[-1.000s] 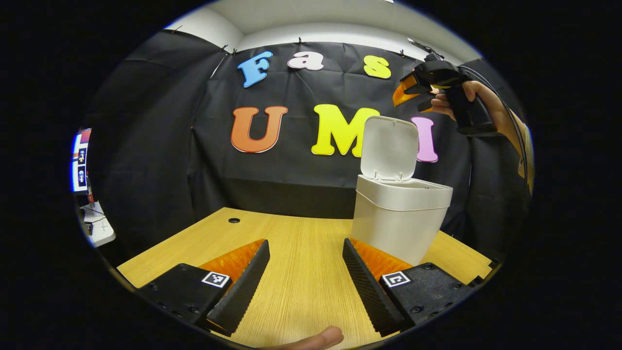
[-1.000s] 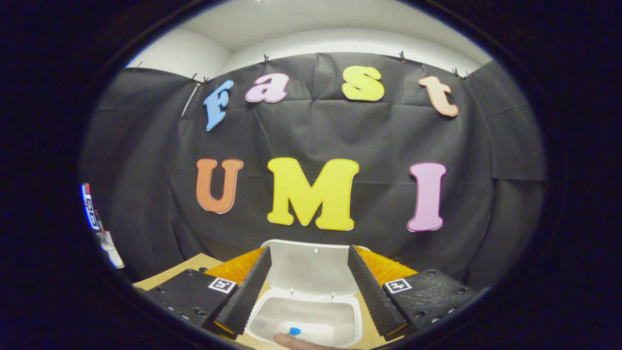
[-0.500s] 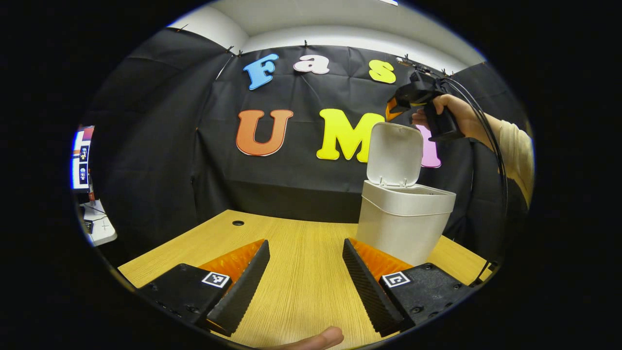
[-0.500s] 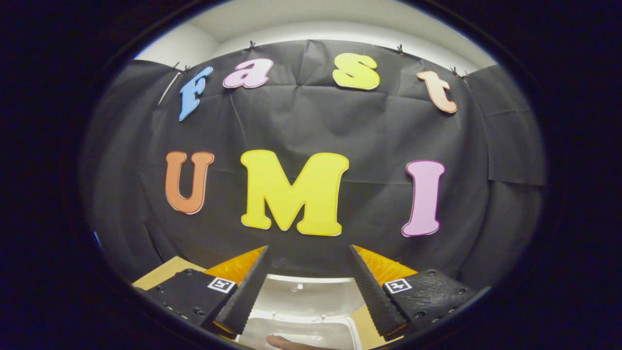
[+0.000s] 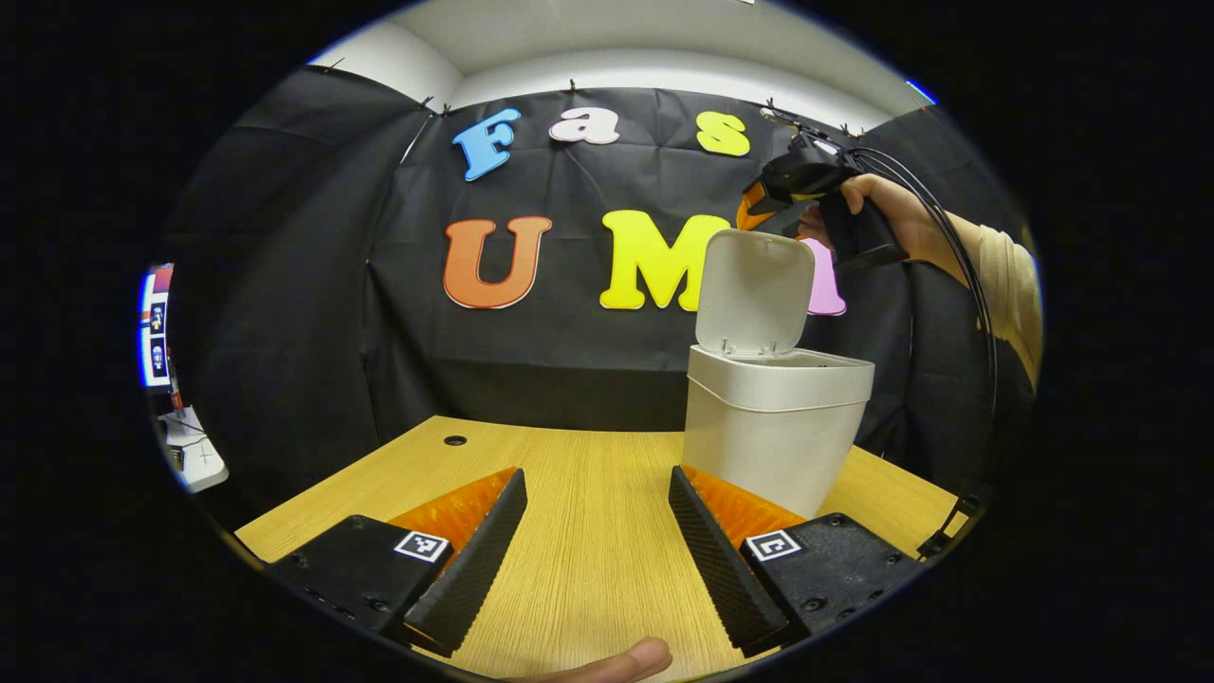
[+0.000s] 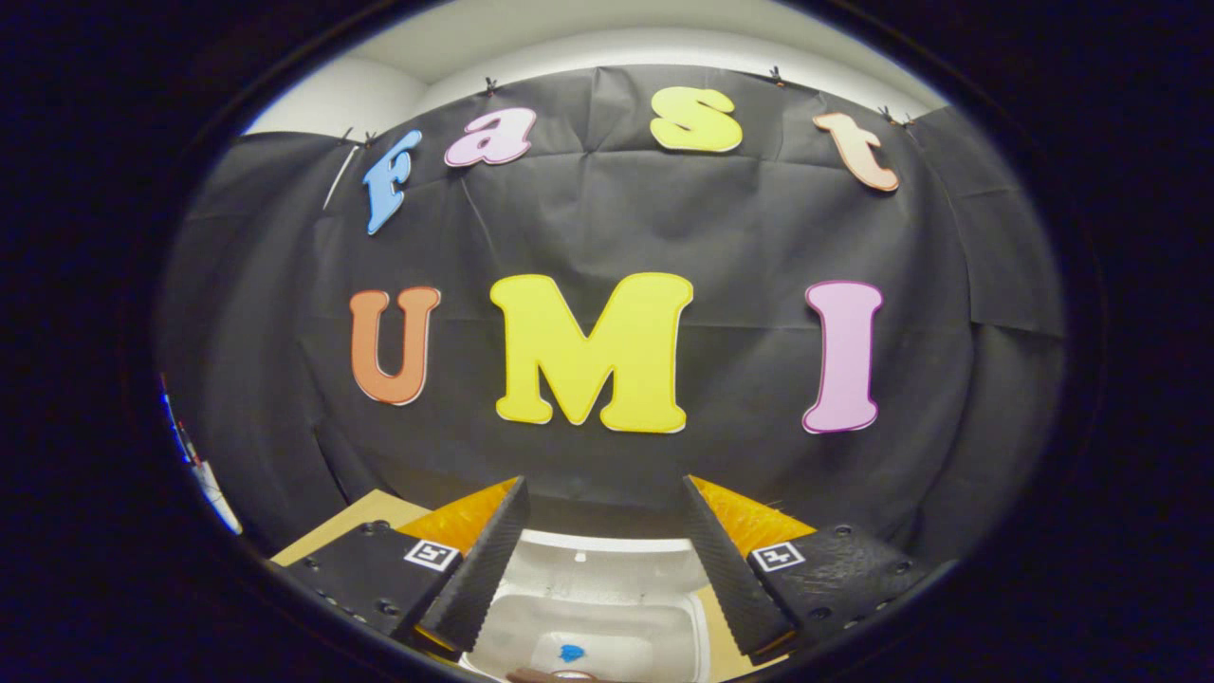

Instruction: Press the lid of the desktop garbage bin to open it, pick up the crumpled paper on the desktop and throw it into the bin, then pick up the pop can on the desktop and drop it into the bin, and finally close the garbage bin lid.

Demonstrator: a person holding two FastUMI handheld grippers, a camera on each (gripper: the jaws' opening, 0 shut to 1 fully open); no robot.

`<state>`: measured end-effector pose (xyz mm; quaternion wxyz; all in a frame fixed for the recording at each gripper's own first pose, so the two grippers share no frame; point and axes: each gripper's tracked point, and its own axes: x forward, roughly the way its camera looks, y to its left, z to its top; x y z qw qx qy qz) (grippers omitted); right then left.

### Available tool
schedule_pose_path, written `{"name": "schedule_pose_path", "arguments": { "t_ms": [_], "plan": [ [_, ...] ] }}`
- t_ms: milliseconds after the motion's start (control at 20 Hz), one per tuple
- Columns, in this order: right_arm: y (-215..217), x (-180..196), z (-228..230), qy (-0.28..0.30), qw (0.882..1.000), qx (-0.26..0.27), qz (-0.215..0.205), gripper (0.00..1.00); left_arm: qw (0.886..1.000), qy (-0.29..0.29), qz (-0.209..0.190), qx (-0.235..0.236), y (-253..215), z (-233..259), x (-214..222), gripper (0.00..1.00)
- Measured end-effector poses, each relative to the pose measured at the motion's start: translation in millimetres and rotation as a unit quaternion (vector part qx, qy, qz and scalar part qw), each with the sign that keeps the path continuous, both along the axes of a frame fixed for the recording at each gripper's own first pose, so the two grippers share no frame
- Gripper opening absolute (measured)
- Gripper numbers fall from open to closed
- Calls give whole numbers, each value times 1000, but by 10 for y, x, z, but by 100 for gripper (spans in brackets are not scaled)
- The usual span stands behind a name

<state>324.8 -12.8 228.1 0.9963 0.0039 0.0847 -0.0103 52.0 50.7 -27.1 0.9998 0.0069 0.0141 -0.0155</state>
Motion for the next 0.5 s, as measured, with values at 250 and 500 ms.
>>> {"name": "schedule_pose_path", "arguments": {
  "t_ms": [250, 500],
  "plan": [
    [35, -288, -288, 42, 999, 8, 11, 96, 1000, -9, 5, 20, -70, 23, -11, 97],
    [159, -543, -803, 107, 993, -19, 42, 93, 999, -10, 12, 33, -72, -1, 1, 98]
  ]
}}
